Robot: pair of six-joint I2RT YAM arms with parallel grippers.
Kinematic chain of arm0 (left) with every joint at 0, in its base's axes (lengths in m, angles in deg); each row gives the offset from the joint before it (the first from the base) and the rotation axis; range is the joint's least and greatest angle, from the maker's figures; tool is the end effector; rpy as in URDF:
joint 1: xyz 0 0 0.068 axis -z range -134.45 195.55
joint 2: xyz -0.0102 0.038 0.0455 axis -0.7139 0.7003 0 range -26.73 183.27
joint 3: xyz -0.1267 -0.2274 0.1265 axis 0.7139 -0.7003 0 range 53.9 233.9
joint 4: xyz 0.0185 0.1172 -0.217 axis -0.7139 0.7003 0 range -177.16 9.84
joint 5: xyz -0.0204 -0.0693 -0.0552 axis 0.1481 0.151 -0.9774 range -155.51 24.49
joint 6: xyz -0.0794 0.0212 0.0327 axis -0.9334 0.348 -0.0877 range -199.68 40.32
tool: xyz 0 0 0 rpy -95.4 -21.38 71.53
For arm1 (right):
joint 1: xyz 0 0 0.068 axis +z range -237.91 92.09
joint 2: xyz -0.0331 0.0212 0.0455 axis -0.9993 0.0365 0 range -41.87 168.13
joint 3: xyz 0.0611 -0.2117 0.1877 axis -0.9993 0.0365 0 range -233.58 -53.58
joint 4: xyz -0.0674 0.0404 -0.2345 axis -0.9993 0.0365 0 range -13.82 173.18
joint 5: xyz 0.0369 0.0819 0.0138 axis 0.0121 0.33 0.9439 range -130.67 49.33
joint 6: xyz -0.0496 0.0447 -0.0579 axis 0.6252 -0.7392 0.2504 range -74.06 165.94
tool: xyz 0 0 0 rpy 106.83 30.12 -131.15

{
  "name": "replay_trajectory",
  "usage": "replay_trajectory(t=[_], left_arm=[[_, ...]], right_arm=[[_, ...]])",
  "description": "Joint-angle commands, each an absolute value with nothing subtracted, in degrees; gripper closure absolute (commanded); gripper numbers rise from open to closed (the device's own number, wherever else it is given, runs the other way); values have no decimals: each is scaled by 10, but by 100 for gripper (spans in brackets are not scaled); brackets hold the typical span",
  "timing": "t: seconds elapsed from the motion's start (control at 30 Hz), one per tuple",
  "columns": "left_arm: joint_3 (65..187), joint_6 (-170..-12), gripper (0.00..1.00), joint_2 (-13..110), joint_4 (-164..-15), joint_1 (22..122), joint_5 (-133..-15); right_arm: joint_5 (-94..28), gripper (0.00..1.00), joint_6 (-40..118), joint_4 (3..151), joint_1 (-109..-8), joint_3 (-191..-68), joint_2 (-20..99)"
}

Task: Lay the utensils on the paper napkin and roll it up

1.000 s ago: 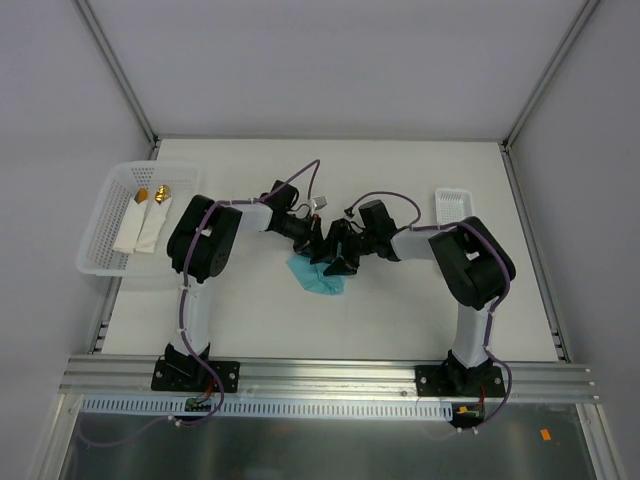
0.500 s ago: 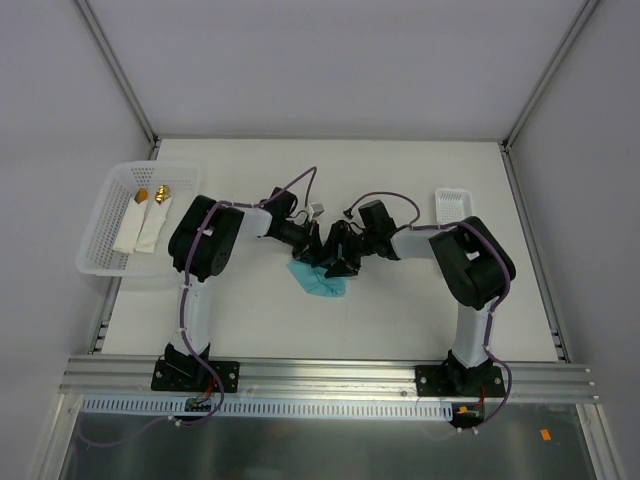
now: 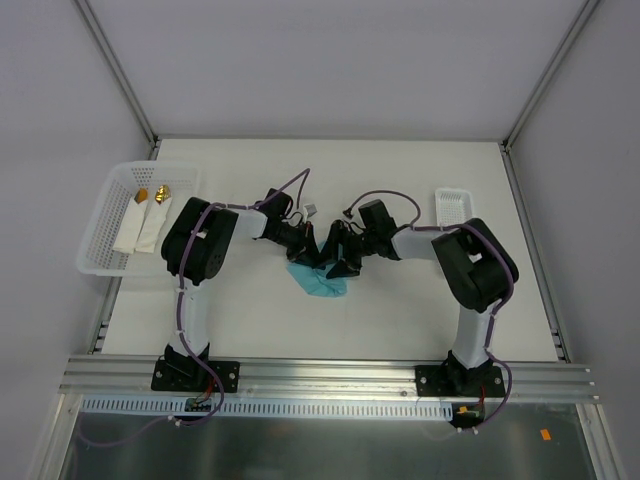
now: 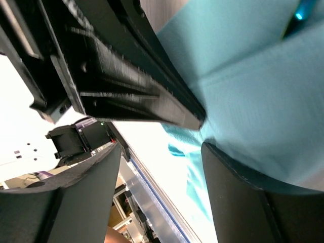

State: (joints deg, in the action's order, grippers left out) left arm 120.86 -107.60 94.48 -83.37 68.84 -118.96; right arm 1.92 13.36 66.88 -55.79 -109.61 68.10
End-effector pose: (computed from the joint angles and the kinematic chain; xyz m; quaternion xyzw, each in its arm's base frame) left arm 0.3540 -0.2212 0.0999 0.0890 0.8629 -0.4962 0.0349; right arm 0.3051 0.2543 0.1346 -0.1366 0.8603 0.4753 0.1242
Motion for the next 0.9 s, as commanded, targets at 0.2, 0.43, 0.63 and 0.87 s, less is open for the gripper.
replay_trajectory(t=[0.2, 0.43, 0.63, 0.87], left_arm=[[1205, -1049, 100, 948, -789, 683, -1090], [1210, -1053, 100, 953, -788, 683, -1100], [1213, -1056, 100, 954, -788, 681, -1103], [1210, -1057, 100, 954, -788, 677, -1103]], right_arm=[[16, 34, 159, 743, -557, -1093, 591], [16, 60, 145, 742, -558, -1054, 590], [13, 69, 146, 743, -557, -1015, 611], [6, 79, 155, 753, -564, -1004, 667]])
